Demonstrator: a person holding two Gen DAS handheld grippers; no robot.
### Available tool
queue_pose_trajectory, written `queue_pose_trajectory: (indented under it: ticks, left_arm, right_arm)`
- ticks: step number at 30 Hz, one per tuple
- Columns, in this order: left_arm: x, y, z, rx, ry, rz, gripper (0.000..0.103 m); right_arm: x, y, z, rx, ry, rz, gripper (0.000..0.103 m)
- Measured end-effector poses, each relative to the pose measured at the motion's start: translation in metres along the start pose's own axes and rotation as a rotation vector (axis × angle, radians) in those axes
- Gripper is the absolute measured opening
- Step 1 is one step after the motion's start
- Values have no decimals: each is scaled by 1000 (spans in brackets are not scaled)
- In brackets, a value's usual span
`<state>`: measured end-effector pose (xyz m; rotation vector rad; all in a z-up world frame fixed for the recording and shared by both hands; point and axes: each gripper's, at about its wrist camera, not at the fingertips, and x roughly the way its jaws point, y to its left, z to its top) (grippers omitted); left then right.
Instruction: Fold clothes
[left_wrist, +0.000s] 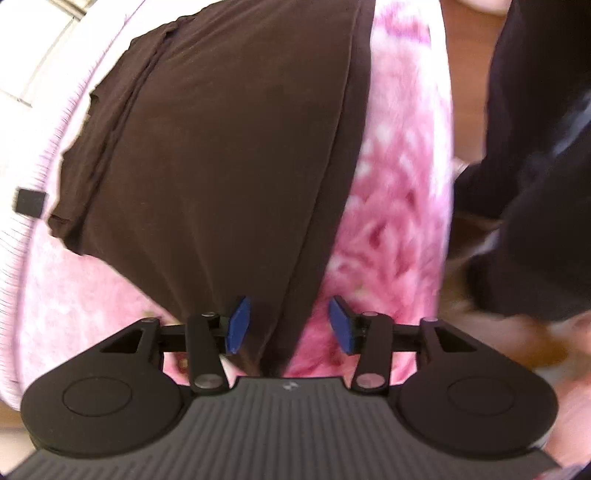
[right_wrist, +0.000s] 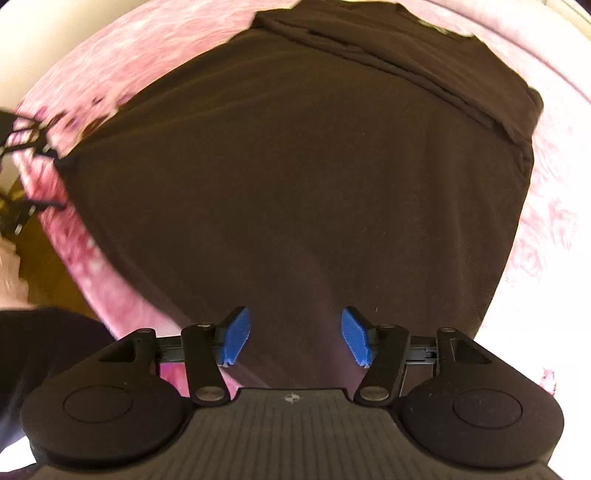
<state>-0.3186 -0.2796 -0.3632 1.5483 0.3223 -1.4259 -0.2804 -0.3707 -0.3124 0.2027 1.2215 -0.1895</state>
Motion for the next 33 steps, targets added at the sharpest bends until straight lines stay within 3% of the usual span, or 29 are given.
queue_pose_trajectory:
  ticks: [3, 5, 7, 8, 11, 15, 17, 18, 19, 23, 27, 31, 33]
  left_arm:
    - [1, 0, -3, 4, -26, 6, 55]
    - [2, -1, -6, 7, -43, 10, 47]
    - [1, 1, -7, -11, -60, 19, 7]
    - [0, 3, -8, -30, -68, 27, 6]
    - [4, 8, -7, -55, -75, 33, 7]
    - [11, 0, -2, 32, -111, 83, 32]
    - [14, 1, 0, 42, -116, 75, 34]
    - [15, 2, 1, 35, -113, 61, 28]
    - [17, 3, 2, 28, -111, 46, 5]
    - [13, 13, 6, -87, -113, 30, 3]
    - [8, 20, 9, -157, -108, 36, 3]
    - [6, 26, 12, -209, -103, 39, 3]
    - [8, 24, 11, -202, -99, 42, 3]
  right_arm:
    - [-4, 6, -13, -12, -9, -34, 59]
    - [-1, 14, -15, -21, -15, -64, 59]
    - [2, 28, -16, -42, -24, -76, 60]
    - [4, 36, -17, -54, -29, -79, 63]
    - [11, 56, -21, -93, -52, -86, 70]
    - [19, 84, -27, -141, -85, -88, 70]
    - [27, 101, -26, -181, -102, -92, 70]
    - [31, 109, -26, -210, -114, -94, 70]
    - [35, 118, -25, -251, -126, -94, 70]
    - [52, 139, -23, -424, -187, -123, 69]
    - [60, 131, -26, -445, -219, -171, 66]
    - [53, 111, -48, -433, -217, -318, 64]
    - [51, 101, -62, -441, -207, -402, 58]
